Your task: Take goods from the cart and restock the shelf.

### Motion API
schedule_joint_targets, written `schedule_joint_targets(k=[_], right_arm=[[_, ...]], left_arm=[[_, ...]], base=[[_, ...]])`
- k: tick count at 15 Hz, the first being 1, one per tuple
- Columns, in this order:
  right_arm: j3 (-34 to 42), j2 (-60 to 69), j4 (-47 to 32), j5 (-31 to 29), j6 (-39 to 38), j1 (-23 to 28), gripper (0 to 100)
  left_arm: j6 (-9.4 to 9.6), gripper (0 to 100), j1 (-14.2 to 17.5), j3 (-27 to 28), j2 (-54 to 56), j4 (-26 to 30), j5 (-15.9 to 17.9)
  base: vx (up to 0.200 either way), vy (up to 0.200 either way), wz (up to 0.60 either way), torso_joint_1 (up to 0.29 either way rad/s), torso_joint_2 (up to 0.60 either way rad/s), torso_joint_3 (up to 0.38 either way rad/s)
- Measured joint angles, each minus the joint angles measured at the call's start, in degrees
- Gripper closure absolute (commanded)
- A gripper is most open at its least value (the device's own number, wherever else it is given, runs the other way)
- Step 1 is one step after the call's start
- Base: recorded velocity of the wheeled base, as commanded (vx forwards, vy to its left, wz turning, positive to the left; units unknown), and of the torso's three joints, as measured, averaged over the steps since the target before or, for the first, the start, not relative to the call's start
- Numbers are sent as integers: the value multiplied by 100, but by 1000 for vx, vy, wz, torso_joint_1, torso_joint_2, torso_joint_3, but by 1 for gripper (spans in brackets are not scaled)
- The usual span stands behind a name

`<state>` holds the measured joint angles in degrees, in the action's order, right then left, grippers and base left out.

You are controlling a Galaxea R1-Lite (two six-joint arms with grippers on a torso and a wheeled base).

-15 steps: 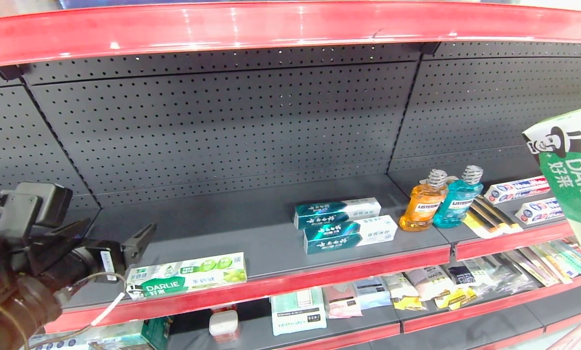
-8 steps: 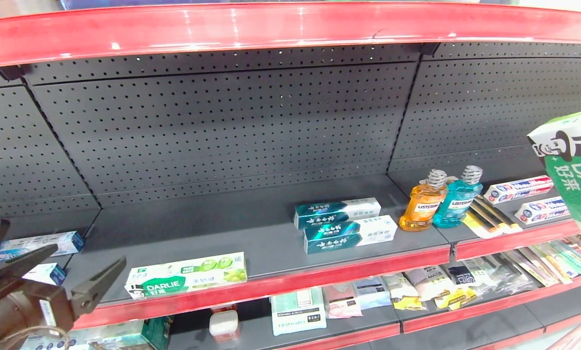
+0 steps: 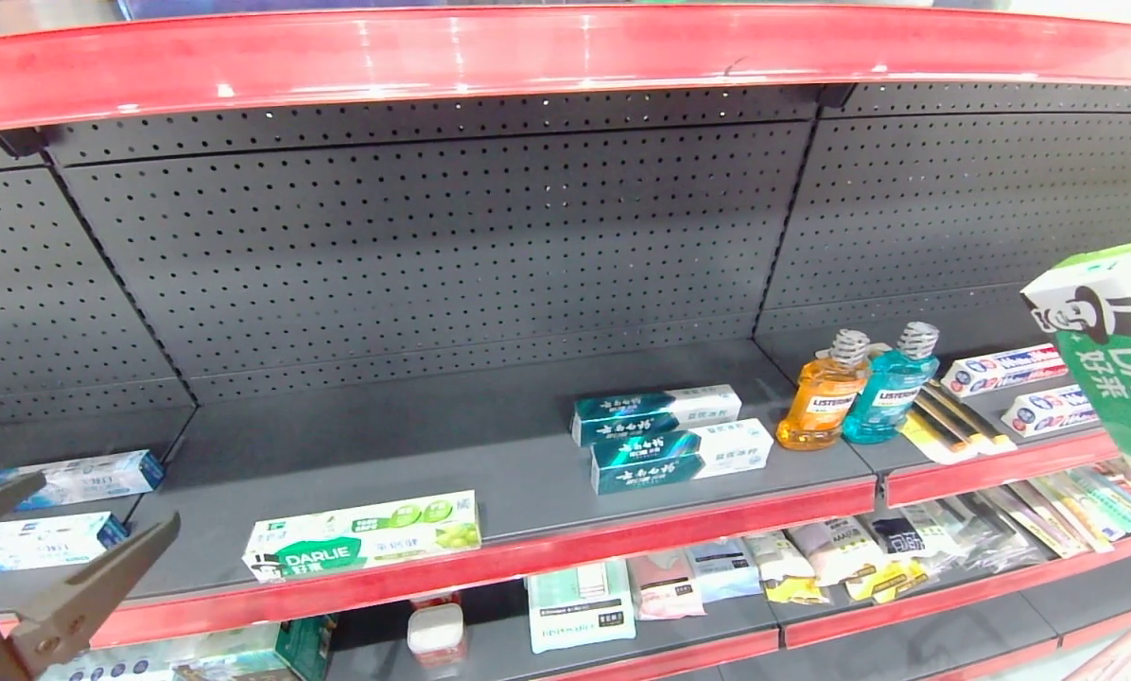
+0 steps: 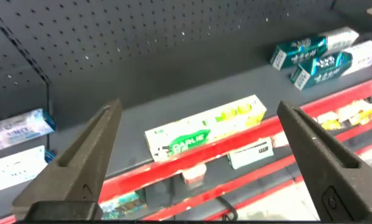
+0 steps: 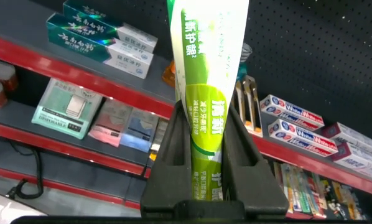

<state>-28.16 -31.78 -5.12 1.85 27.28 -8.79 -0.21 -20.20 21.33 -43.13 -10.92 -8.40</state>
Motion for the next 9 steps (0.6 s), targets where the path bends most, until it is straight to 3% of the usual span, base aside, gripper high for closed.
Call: schedule_joint_targets(k=[4, 8, 9], right_arm=[[-48, 89, -24, -13, 20, 9, 100], [-4, 171, -18, -13, 63, 13, 100], [27, 196, -23, -11, 63, 11, 100]], left_arm=[[52, 0, -2, -11, 52, 4, 13], [102, 0, 0, -105, 129, 9, 30], [146, 0, -2, -152, 182, 15, 35]], base=[[-200, 0, 0, 7, 5, 0], [0, 0, 0, 0, 0, 0], [0, 0, 600, 22, -2, -7]])
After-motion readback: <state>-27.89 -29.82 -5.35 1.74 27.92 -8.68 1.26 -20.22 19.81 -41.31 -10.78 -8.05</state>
